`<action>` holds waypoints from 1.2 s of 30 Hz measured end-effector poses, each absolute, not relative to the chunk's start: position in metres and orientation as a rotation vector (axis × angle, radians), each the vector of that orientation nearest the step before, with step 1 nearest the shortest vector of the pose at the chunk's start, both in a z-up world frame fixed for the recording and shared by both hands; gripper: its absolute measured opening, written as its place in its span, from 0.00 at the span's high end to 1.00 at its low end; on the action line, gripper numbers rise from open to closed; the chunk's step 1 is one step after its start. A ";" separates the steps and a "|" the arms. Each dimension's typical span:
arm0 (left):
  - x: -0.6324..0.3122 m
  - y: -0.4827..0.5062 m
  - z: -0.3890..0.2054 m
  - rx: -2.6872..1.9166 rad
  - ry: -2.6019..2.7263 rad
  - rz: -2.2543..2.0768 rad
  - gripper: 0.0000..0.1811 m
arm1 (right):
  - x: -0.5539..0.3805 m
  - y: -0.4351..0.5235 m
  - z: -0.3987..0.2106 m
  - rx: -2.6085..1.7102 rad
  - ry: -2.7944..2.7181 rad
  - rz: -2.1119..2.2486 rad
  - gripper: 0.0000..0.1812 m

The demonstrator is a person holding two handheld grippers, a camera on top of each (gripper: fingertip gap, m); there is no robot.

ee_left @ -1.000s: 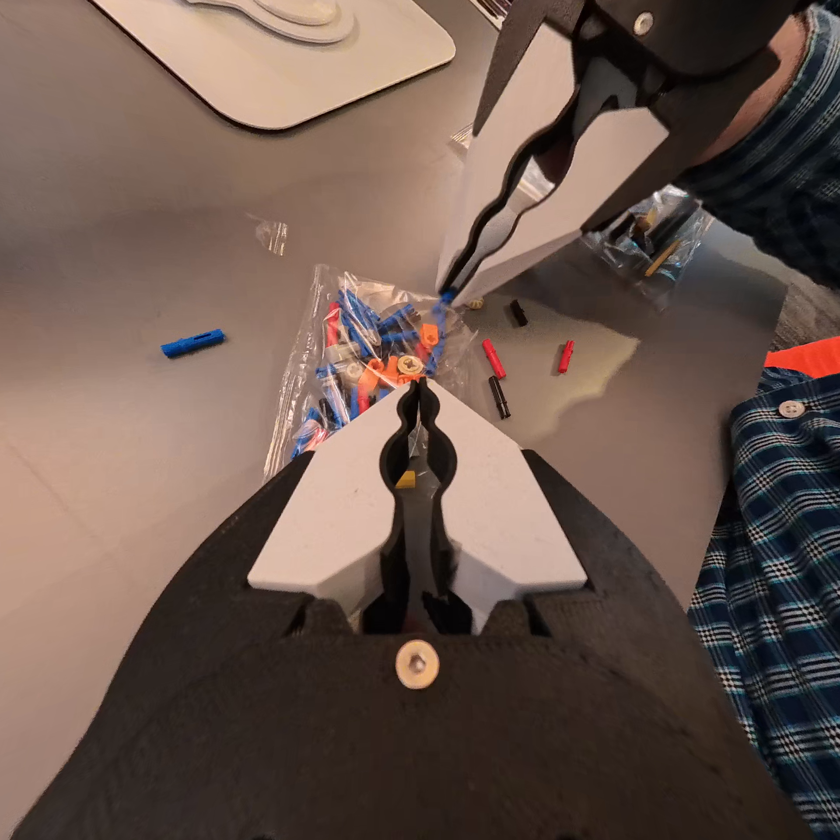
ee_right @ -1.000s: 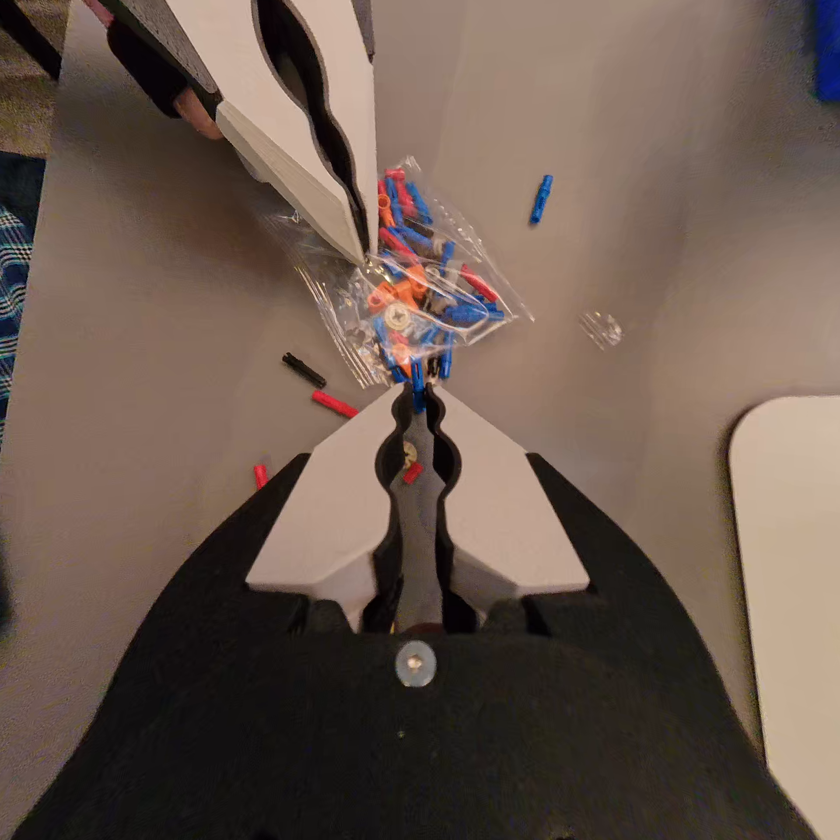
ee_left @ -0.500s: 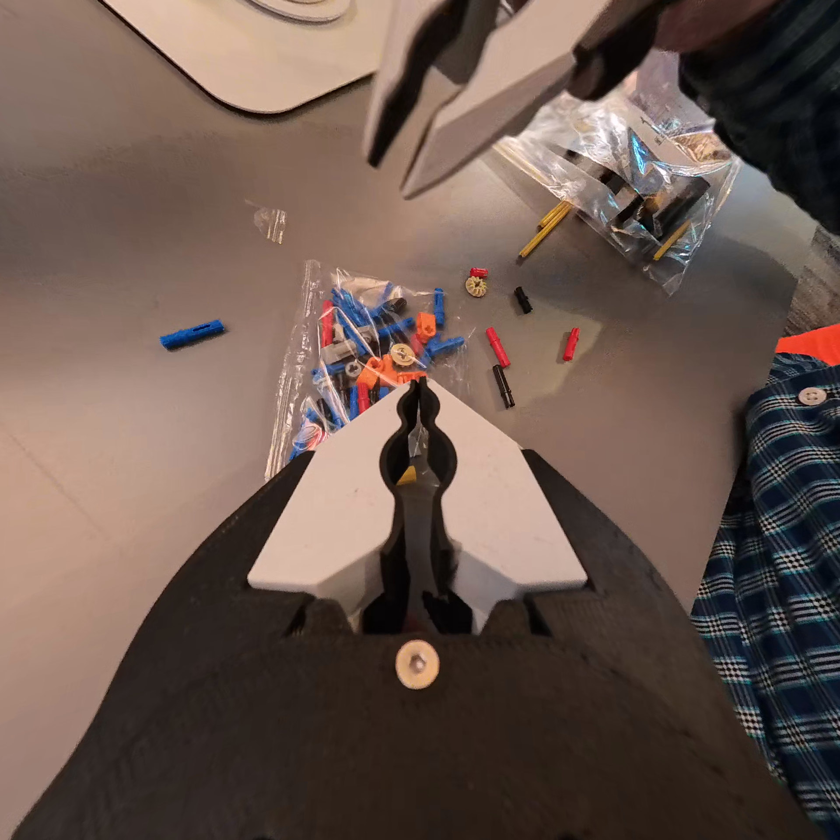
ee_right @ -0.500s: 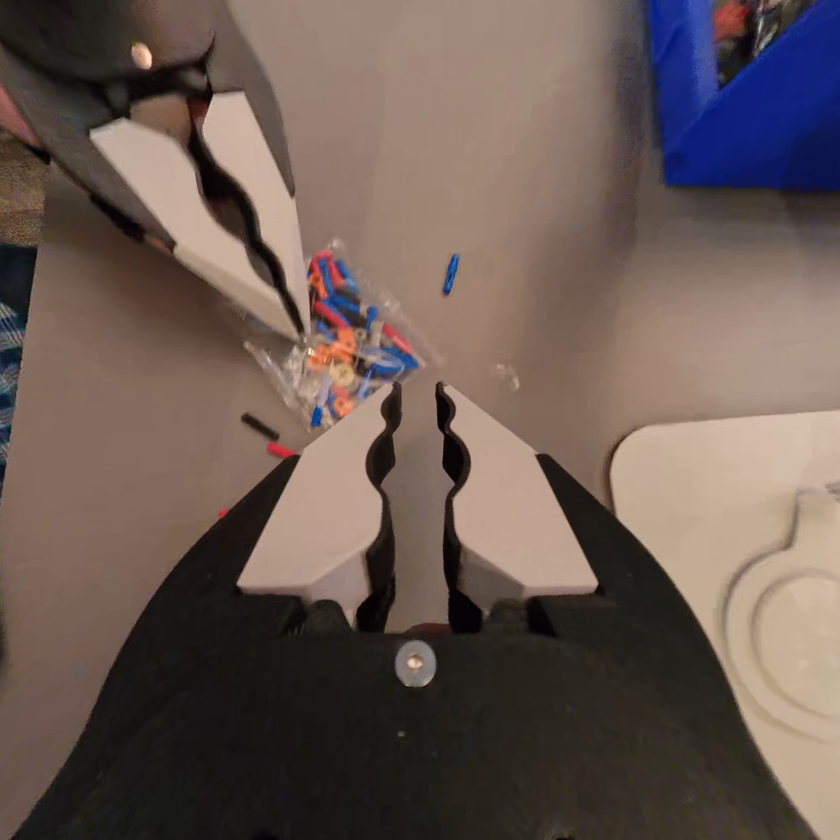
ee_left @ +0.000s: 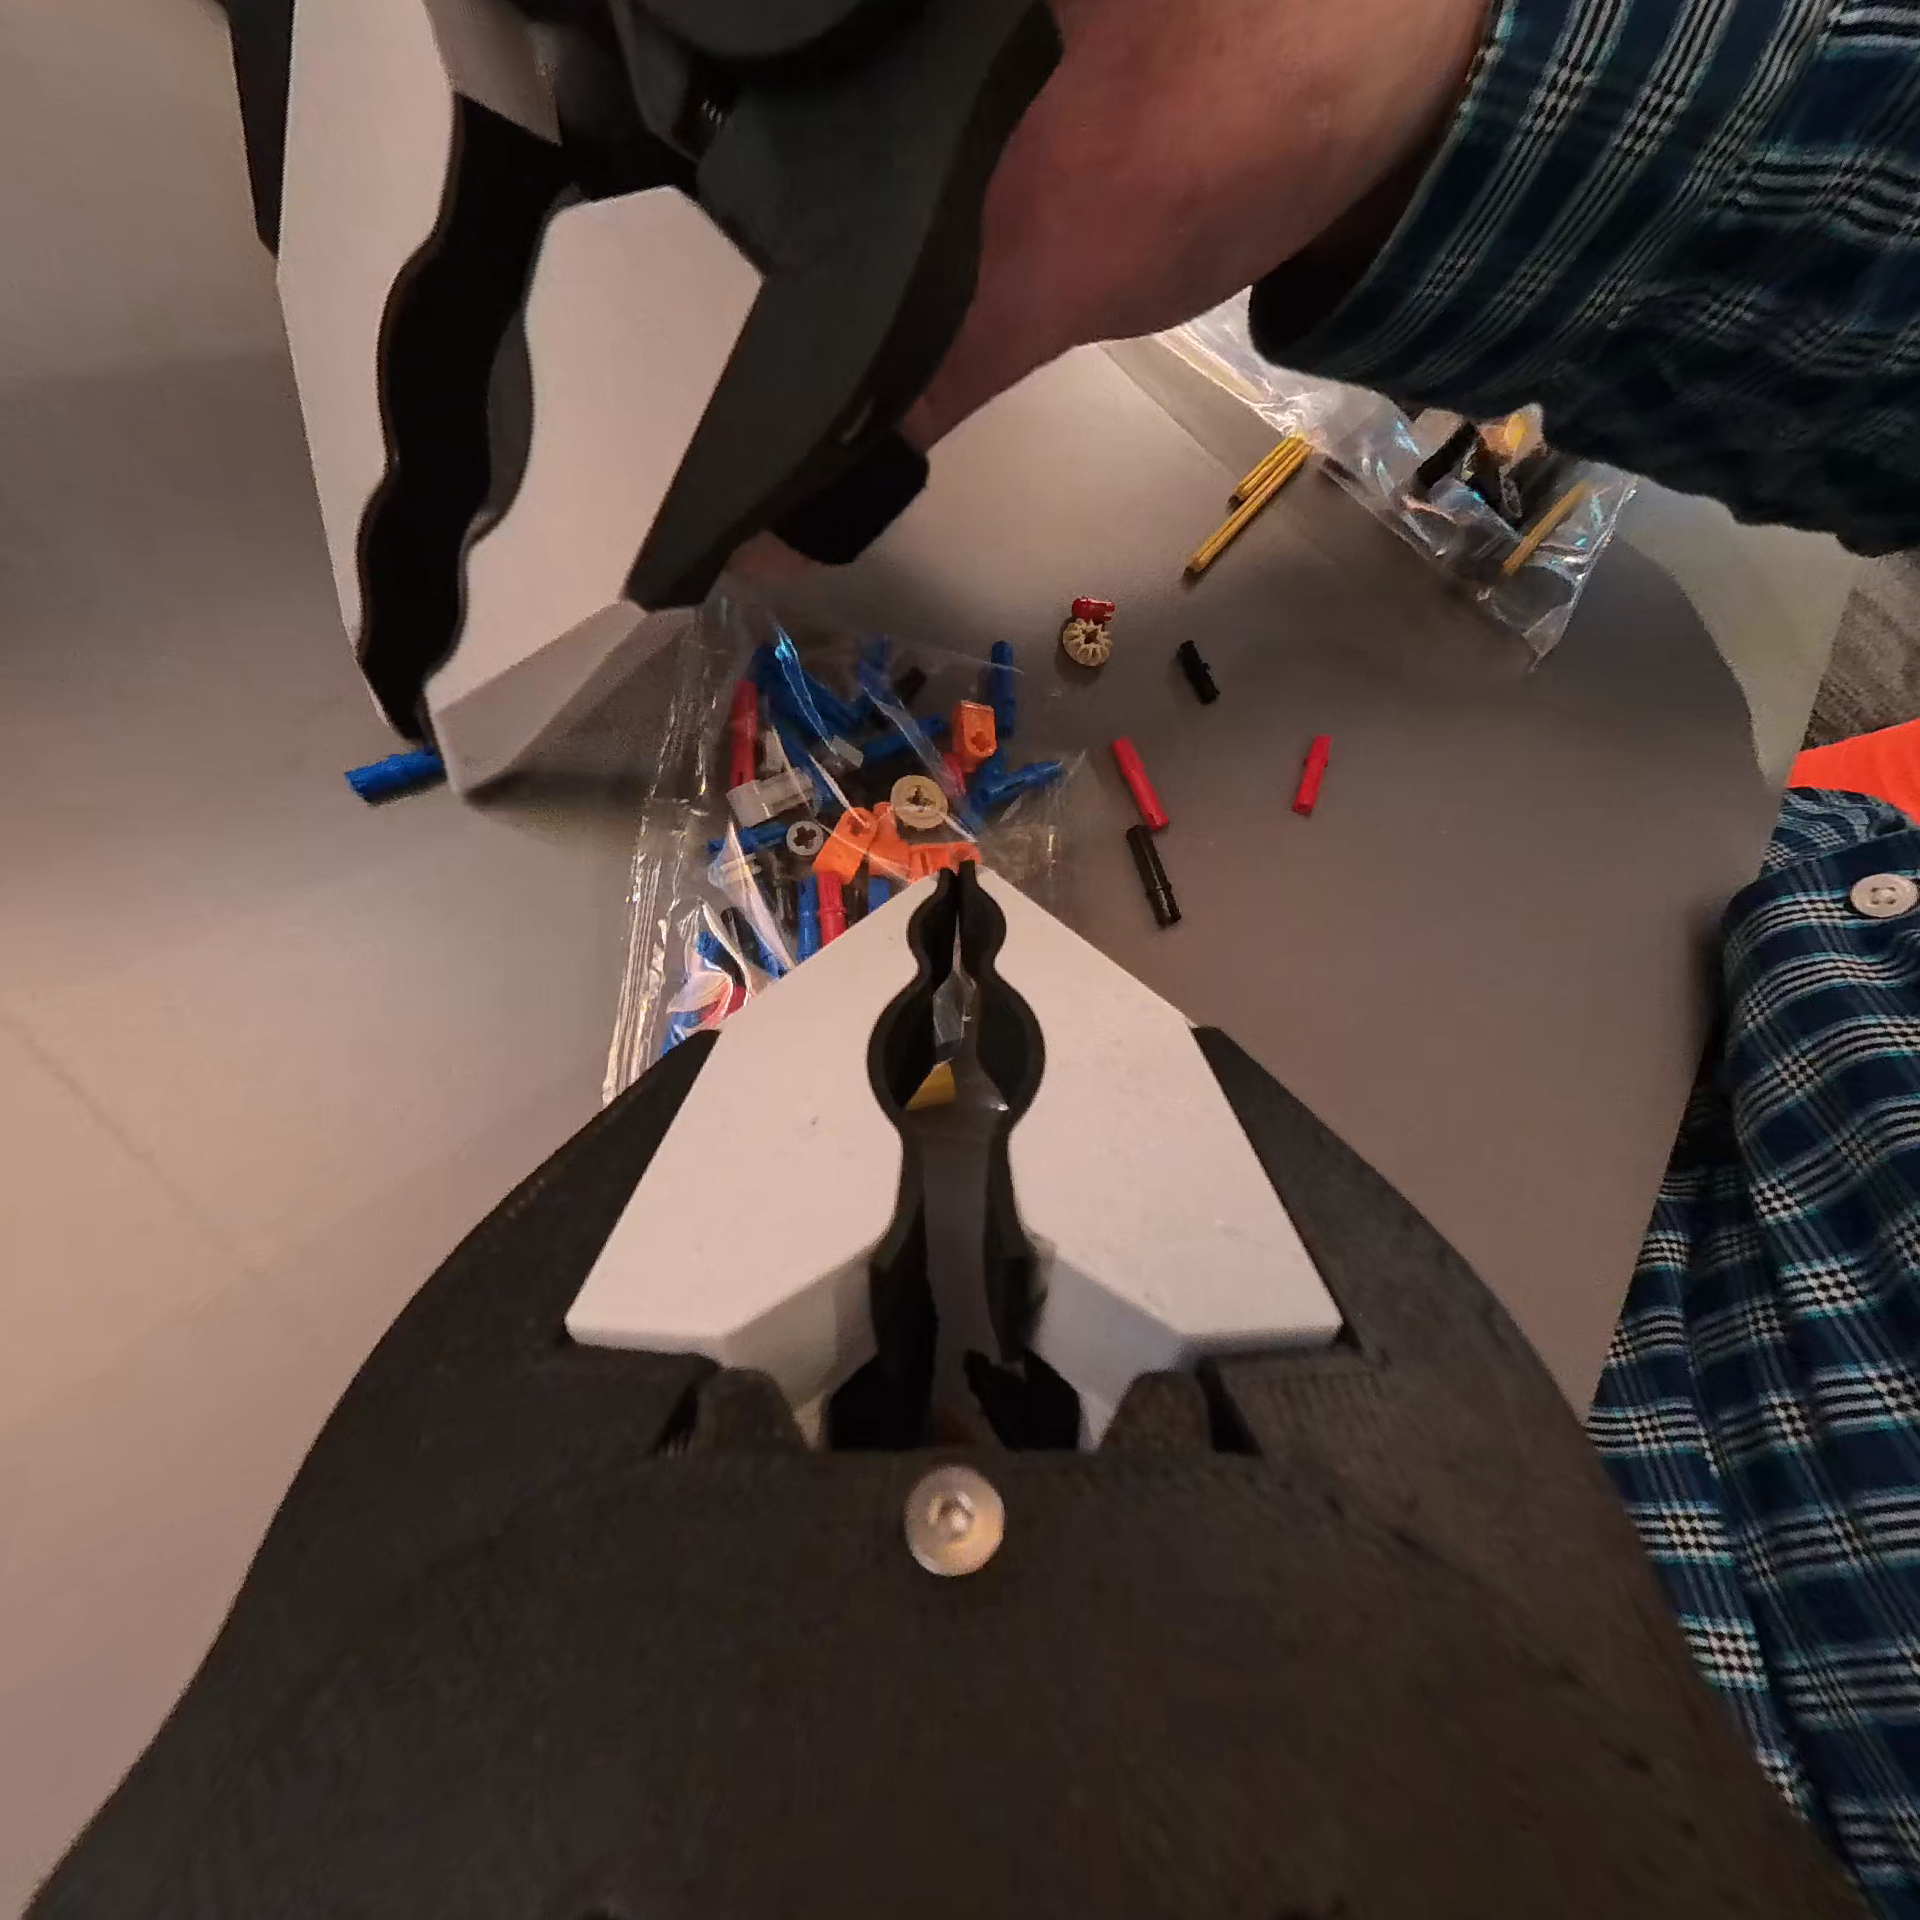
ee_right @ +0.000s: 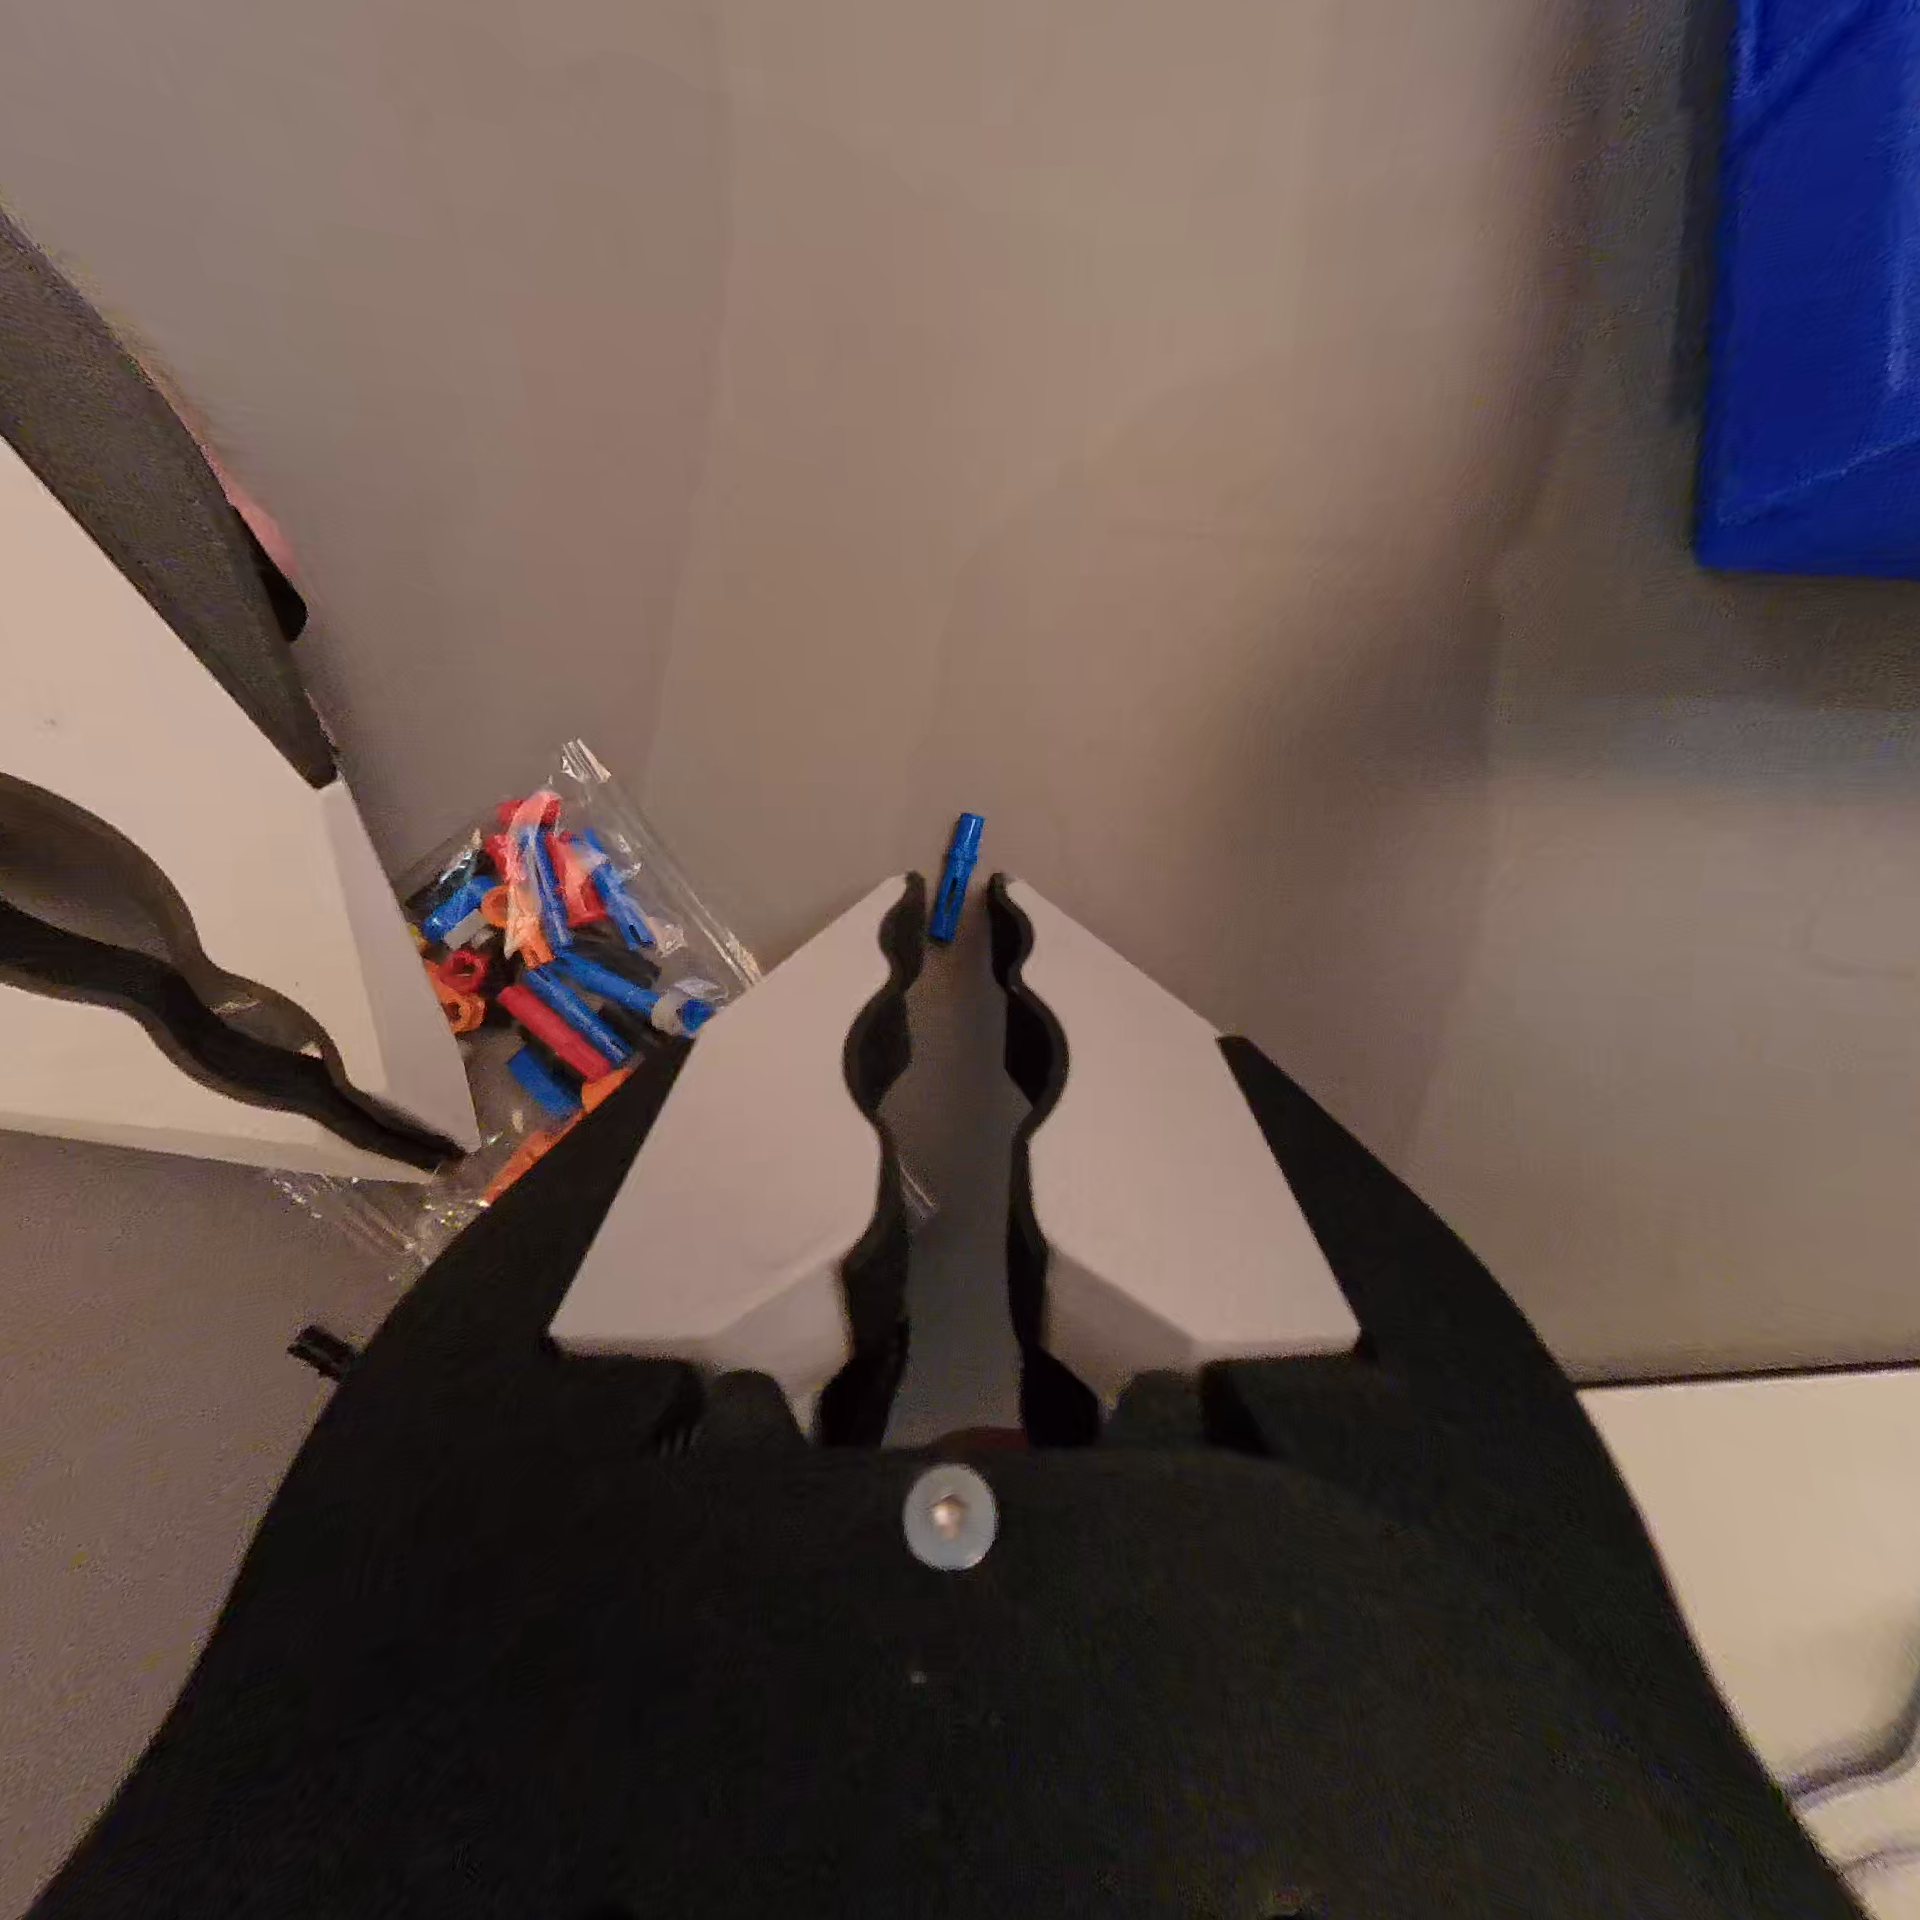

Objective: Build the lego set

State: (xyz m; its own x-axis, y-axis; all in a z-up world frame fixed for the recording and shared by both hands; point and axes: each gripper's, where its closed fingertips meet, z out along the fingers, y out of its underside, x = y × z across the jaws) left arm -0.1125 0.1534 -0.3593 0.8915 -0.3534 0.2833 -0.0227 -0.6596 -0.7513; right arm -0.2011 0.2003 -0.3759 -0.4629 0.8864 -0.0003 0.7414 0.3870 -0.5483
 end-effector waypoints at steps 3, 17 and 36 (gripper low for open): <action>-0.114 0.153 -0.359 -2.246 0.266 -0.521 1.00 | -0.203 0.201 -0.376 -1.409 -2.359 0.679 0.99; -0.113 0.154 -0.359 -2.240 0.250 -0.541 1.00 | -0.085 0.228 -0.344 -1.402 -2.442 0.719 0.99; -0.114 0.154 -0.358 -2.228 0.228 -0.570 1.00 | -0.098 0.184 -0.353 -1.317 -2.424 0.878 0.90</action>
State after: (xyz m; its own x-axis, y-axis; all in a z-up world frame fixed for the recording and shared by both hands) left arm -0.1142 0.1536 -0.3579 0.8817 -0.3414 0.3257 0.0232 -0.6580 -0.7527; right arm -0.0982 0.1835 -0.3532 -0.5623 0.8242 -0.0675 0.6762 0.4112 -0.6113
